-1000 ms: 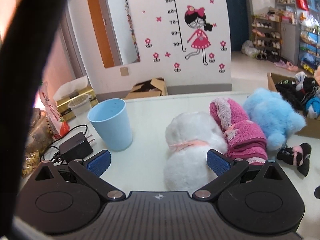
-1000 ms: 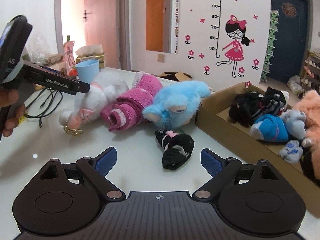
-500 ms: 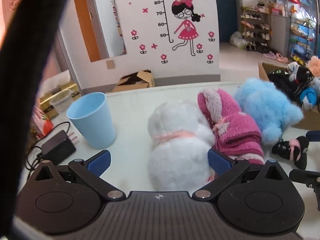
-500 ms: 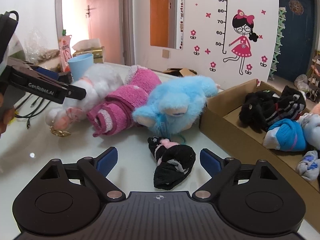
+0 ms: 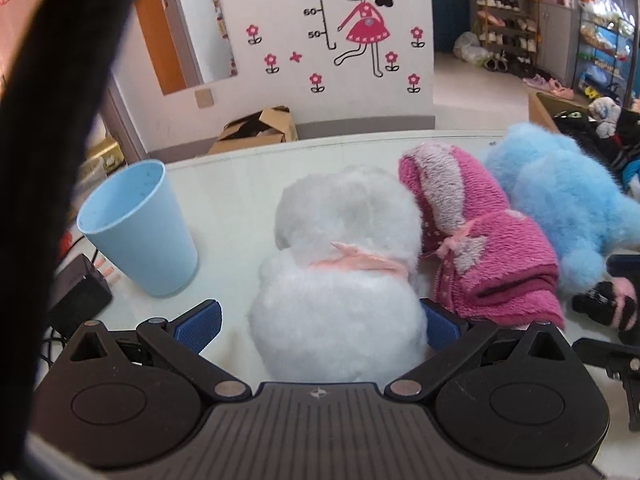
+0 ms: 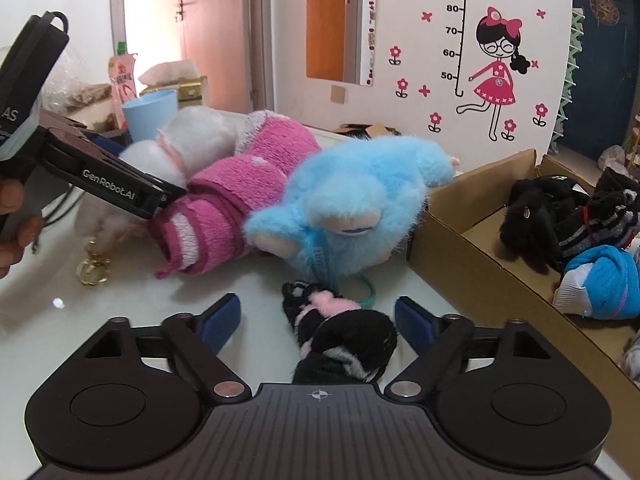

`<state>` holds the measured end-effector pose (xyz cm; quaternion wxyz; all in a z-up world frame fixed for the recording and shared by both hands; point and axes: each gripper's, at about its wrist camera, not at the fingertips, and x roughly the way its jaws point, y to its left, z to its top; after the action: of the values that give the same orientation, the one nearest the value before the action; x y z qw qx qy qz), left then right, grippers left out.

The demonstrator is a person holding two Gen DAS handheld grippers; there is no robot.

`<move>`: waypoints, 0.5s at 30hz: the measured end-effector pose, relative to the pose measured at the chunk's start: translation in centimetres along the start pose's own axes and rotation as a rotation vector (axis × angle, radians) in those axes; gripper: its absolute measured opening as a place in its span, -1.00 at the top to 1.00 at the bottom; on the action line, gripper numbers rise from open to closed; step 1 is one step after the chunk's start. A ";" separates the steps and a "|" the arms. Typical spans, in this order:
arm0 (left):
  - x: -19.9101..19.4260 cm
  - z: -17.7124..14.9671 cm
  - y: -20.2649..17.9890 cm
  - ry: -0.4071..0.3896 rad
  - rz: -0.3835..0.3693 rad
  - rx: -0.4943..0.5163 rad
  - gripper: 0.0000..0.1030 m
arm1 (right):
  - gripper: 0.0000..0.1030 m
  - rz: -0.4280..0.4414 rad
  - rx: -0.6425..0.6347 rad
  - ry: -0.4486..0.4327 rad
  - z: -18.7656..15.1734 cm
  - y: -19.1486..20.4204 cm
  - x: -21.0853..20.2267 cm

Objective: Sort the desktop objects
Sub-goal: 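Grasp the white plush toy with the left gripper while the right grasps the black-pink sock, then lift the white plush toy with the left gripper while the right lifts the black-pink sock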

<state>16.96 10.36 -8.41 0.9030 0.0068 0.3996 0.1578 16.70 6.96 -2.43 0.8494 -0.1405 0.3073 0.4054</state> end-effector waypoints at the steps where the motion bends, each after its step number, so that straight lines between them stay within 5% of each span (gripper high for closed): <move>1: 0.1 -0.3 0.1 0.002 -0.003 0.002 -0.94 | -0.53 -0.001 0.003 0.001 0.0 -0.1 0.2; 7: -0.6 -1.3 0.8 -0.011 -0.045 -0.043 -0.42 | -0.11 -0.026 0.011 -0.014 0.1 -0.3 -0.1; 15: -2.4 -2.6 -0.1 -0.036 -0.026 -0.033 -0.37 | 0.01 -0.045 0.001 -0.040 -1.3 0.6 -1.8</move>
<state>13.57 9.31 -8.48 0.9120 -0.0104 0.3807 0.1524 14.87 5.62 -2.29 0.8644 -0.1390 0.2872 0.3886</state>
